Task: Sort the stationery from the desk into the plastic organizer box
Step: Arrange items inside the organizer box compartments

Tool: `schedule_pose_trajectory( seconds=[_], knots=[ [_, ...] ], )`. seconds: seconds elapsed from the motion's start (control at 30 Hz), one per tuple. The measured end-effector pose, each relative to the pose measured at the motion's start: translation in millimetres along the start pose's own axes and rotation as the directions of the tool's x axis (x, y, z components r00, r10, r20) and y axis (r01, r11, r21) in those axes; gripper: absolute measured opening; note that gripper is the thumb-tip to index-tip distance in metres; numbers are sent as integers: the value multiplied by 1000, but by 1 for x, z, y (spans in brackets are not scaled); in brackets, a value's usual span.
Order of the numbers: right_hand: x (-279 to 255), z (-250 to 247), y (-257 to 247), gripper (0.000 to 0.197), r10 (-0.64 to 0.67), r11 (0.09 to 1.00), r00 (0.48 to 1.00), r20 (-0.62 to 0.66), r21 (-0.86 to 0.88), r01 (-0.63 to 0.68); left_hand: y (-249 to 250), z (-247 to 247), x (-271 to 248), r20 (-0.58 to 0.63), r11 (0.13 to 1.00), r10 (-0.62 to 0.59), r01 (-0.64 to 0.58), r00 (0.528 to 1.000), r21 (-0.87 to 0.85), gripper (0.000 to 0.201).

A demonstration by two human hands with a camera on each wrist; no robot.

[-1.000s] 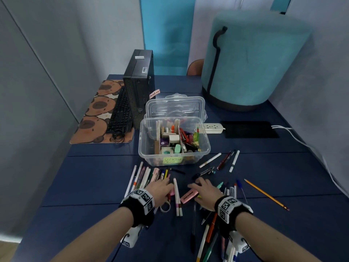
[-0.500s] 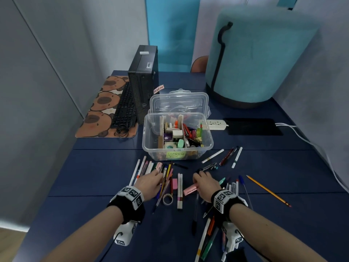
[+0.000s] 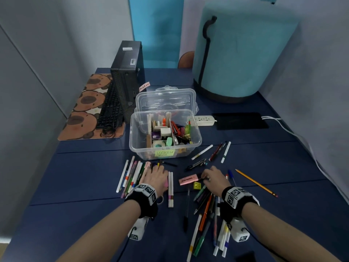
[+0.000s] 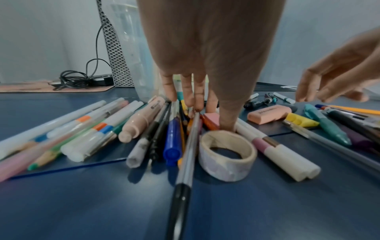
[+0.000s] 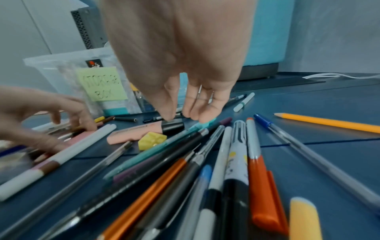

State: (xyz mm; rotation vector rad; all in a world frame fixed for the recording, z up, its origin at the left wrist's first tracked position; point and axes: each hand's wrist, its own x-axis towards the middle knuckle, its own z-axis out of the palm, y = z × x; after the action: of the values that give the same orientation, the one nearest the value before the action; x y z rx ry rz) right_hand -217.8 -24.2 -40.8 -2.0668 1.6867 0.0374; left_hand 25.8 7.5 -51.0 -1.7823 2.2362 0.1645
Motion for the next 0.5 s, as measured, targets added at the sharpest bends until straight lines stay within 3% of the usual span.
schedule_pose_trajectory(
  seconds=[0.17, 0.27, 0.37, 0.5],
  knots=[
    [0, 15, -18, 30, -42, 993, 999, 16, -114, 43, -8, -8, -1, -73, 998, 57, -58, 996, -7, 53],
    [3, 18, -25, 31, -42, 983, 999, 8, -180, 43, -20, -21, -7, -115, 974, 54, -77, 992, -212, 38],
    [5, 19, -28, 33, -61, 975, 997, 47, -213, 70, -35, -28, -19, -110, 828, -42, -27, 993, -560, 33],
    [7, 20, -32, 36, -79, 969, 994, 77, -228, 94, -44, -31, -32, 64, 548, -100, 109, 993, -830, 29]
  ],
)
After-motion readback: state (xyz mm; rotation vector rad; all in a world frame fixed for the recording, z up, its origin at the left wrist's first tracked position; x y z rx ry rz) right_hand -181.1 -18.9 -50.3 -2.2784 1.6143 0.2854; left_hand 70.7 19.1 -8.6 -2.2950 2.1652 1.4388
